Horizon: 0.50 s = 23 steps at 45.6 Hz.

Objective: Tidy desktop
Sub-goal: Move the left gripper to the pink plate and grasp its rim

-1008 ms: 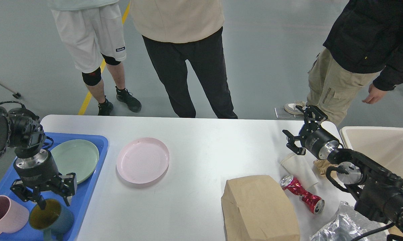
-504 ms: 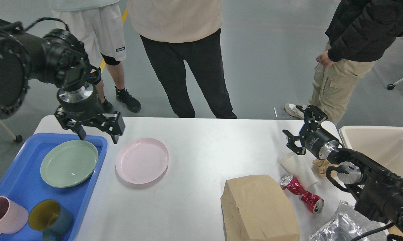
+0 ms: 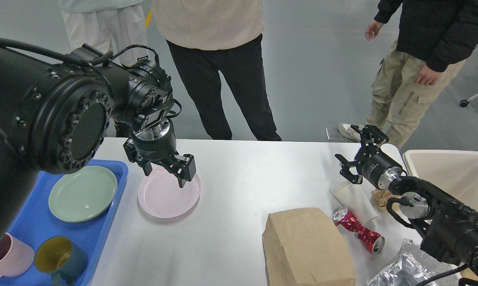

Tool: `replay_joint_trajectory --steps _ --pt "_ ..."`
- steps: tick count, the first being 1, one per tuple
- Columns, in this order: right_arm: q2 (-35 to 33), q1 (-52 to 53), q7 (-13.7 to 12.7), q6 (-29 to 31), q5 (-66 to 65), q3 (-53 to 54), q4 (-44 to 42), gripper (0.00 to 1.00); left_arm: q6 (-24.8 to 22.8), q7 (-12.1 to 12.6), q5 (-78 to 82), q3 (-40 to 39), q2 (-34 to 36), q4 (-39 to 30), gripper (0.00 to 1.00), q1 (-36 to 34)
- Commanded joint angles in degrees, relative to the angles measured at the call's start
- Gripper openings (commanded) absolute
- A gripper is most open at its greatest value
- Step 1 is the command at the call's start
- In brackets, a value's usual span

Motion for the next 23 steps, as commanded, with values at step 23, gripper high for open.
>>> replay_joint_trajectory --steps 23 --pt "0.00 0.00 0.00 -0.01 -0.01 0.00 0.00 1.00 20.48 10.36 0.93 -0.32 -0.30 9.10 0.89 18.72"
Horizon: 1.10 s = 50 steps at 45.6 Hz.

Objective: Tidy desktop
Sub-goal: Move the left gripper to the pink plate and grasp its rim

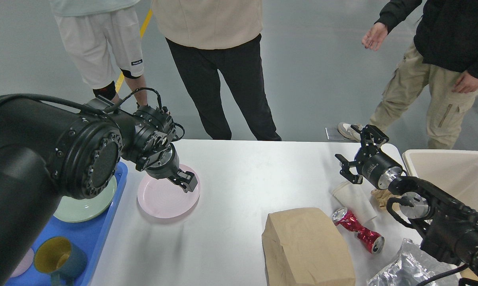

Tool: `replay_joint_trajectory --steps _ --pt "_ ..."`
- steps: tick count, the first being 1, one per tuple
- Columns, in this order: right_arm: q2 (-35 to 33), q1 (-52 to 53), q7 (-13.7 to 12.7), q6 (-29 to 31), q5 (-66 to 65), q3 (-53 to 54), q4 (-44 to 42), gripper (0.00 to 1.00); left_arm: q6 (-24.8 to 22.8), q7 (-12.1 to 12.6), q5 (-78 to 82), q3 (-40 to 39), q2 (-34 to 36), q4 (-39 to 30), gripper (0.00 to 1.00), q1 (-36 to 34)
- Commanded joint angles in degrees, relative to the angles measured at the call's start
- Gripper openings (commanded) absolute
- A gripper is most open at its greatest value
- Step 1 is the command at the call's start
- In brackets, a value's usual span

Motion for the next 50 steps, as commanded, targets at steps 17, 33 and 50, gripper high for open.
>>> replay_joint_trajectory --steps 17,33,50 --pt "0.00 0.00 0.00 -0.04 0.00 0.00 0.00 1.00 8.92 3.59 -0.22 -4.59 0.06 7.69 0.89 10.92" --pt "0.00 0.00 0.00 -0.04 0.00 0.00 0.00 1.00 14.37 3.59 -0.39 -8.29 0.15 12.26 0.89 16.55" --pt "0.00 0.00 0.00 -0.04 0.00 0.00 0.00 1.00 14.46 3.59 -0.39 -10.40 0.41 16.57 0.89 21.03"
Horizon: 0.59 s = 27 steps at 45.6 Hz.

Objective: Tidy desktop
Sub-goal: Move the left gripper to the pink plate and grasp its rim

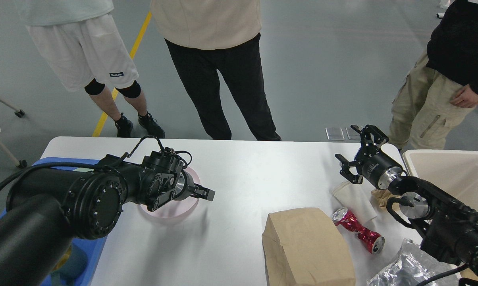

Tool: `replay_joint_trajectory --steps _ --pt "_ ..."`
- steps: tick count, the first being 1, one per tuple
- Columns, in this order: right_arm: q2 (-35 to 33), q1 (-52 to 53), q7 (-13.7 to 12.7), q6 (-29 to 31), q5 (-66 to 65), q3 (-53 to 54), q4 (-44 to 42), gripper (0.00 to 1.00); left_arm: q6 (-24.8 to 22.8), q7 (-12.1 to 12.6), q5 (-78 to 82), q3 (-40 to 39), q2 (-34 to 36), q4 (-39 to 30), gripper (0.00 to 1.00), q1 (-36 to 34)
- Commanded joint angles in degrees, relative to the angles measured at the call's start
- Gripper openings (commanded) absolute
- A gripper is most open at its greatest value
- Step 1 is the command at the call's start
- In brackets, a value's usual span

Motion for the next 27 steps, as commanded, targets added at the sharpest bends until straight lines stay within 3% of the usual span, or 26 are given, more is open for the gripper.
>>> replay_joint_trajectory --steps 1,27 --pt "0.00 0.00 0.00 0.00 0.00 0.00 0.00 1.00 -0.02 -0.01 0.00 -0.31 0.10 1.18 0.89 1.32" --pt "0.00 0.00 0.00 0.00 0.00 0.00 0.00 1.00 -1.42 -0.18 -0.35 -2.68 0.10 1.00 0.89 3.78"
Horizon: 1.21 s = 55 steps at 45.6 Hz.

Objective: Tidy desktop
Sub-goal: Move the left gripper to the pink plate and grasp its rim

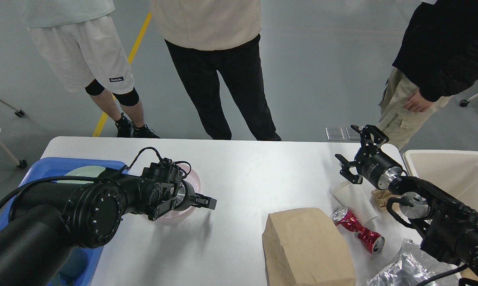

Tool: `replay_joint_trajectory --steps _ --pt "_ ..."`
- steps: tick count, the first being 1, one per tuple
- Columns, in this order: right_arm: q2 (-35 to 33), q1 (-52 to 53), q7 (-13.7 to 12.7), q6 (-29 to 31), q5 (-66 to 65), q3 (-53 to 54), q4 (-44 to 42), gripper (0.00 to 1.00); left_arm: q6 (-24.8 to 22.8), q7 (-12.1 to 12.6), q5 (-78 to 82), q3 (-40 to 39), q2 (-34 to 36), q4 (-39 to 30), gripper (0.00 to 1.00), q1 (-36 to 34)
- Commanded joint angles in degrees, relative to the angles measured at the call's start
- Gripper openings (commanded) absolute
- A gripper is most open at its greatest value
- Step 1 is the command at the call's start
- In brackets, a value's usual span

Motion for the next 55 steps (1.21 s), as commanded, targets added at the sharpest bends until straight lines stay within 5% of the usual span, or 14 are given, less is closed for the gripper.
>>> replay_joint_trajectory --steps 1,15,25,33,42,50,55 --pt "0.00 0.00 0.00 -0.01 0.00 0.00 0.00 1.00 -0.81 -0.14 -0.07 0.00 -0.03 -0.30 0.89 0.20" --pt "0.00 0.00 0.00 -0.01 0.00 0.00 0.00 1.00 -3.98 -0.14 -0.07 0.09 0.14 -0.22 0.80 0.02" --pt "0.00 0.00 0.00 -0.01 0.00 0.00 0.00 1.00 -5.21 0.04 -0.07 0.17 0.23 -0.30 0.56 -0.51" --pt "0.00 0.00 0.00 -0.01 0.00 0.00 0.00 1.00 -9.60 4.43 -0.07 0.18 0.23 -0.22 0.24 -0.95" --pt "0.00 0.00 0.00 -0.01 0.00 0.00 0.00 1.00 -10.05 5.58 -0.07 0.18 0.32 -0.22 0.18 -1.12" --pt "0.00 0.00 0.00 -0.01 0.00 0.00 0.00 1.00 -12.15 6.02 -0.07 0.44 0.41 -0.22 0.00 -1.83" --pt "0.00 0.00 0.00 -0.01 0.00 0.00 0.00 1.00 -12.95 6.19 -0.07 0.26 0.41 -0.22 0.00 -2.00"
